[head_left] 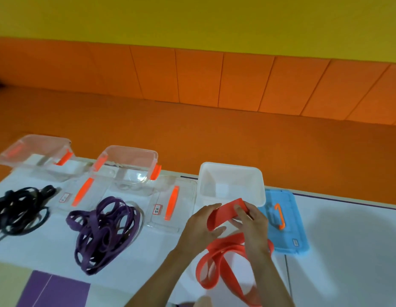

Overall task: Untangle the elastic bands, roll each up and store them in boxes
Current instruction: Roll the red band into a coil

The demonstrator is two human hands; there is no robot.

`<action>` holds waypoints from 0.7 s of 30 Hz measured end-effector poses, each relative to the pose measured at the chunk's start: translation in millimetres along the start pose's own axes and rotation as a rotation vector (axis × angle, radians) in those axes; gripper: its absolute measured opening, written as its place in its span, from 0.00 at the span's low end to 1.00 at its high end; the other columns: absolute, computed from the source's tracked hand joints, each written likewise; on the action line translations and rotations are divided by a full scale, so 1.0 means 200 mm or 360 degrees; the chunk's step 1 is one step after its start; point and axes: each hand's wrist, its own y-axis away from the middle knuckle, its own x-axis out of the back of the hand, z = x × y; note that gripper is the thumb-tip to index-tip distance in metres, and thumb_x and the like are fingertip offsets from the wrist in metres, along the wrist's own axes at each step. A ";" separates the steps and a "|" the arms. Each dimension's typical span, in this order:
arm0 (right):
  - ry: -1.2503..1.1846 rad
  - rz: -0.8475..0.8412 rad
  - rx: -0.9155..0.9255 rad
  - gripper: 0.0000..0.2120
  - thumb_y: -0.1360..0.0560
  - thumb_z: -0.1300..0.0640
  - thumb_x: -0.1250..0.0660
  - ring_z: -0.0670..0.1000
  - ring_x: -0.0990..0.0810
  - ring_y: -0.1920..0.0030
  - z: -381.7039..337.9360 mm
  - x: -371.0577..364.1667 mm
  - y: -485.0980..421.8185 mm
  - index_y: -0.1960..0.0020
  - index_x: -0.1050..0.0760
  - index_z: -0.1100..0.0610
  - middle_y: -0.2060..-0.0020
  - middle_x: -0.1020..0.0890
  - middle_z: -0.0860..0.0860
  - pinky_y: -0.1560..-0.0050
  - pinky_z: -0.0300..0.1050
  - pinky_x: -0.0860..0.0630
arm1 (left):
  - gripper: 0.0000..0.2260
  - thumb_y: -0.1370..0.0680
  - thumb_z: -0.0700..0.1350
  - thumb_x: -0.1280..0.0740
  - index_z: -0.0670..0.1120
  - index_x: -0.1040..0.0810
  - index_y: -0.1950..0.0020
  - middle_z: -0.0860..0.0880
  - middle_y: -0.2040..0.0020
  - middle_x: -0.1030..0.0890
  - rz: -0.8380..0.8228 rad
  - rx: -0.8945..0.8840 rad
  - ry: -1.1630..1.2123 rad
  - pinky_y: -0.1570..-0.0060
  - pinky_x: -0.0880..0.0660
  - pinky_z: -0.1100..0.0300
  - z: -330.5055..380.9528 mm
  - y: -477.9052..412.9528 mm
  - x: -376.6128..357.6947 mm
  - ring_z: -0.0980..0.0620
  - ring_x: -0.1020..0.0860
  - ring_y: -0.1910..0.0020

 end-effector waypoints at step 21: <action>-0.0373 -0.0311 -0.0778 0.19 0.21 0.45 0.27 0.54 0.17 0.39 0.02 0.03 0.04 0.35 0.20 0.55 0.41 0.13 0.56 0.51 0.54 0.18 | 0.19 0.24 0.56 0.22 0.56 0.19 0.34 0.66 0.42 0.20 0.0189 -0.0089 0.0320 0.42 0.24 0.73 0.11 -0.07 -0.01 0.66 0.21 0.41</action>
